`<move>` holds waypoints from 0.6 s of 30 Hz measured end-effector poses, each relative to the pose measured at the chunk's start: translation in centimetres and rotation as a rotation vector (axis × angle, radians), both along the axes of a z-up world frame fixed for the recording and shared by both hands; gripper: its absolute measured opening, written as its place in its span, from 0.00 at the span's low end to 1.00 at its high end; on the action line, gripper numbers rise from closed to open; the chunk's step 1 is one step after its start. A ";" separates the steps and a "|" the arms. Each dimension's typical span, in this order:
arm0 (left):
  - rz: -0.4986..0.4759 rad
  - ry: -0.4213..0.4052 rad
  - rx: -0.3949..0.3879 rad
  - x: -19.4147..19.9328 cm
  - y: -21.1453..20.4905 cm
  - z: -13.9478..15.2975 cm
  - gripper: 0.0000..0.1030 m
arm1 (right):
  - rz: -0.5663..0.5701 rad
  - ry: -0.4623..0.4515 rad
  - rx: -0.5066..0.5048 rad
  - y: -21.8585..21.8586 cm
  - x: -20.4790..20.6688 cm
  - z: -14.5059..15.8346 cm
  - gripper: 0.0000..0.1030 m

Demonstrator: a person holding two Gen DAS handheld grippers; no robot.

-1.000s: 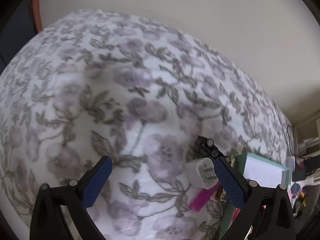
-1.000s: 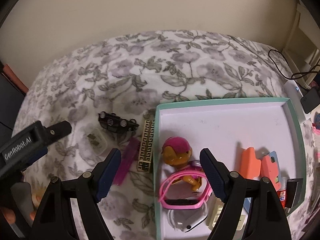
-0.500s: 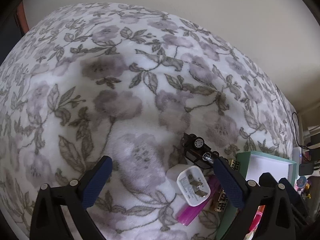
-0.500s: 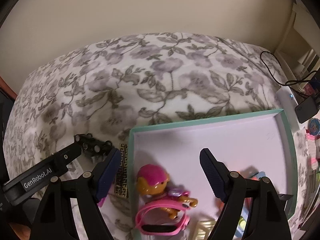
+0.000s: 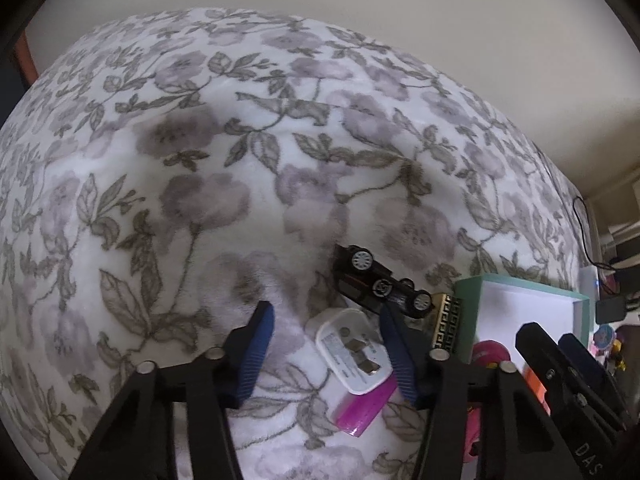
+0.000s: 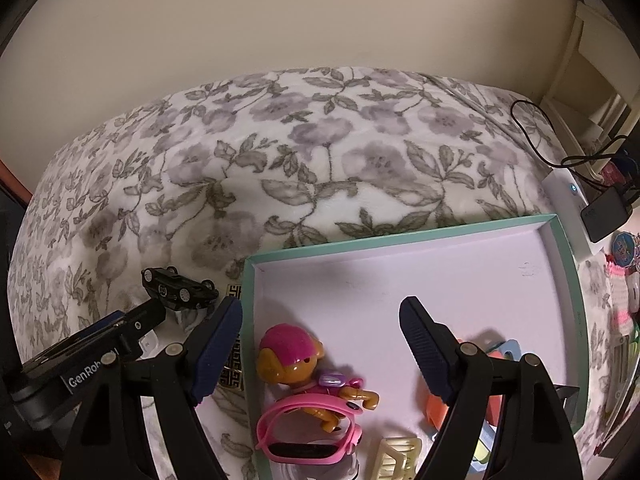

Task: Organize rigid objects
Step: 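Grasp the white charger plug with the left gripper while the right gripper grasps the purple lighter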

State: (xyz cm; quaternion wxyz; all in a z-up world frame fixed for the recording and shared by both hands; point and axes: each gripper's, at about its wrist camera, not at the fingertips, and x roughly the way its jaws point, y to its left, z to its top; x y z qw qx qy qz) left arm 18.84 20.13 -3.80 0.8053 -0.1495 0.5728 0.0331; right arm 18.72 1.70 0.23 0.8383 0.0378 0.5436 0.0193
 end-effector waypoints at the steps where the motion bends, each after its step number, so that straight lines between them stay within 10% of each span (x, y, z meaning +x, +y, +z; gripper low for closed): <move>1: -0.009 -0.001 0.003 0.0 -0.2 0.1 0.51 | 0.000 -0.001 -0.001 0.0 0.0 0.0 0.79; 18: -0.030 0.009 0.023 -0.3 -0.1 -1.1 0.42 | 0.034 0.015 0.009 1.5 -0.4 -0.3 0.79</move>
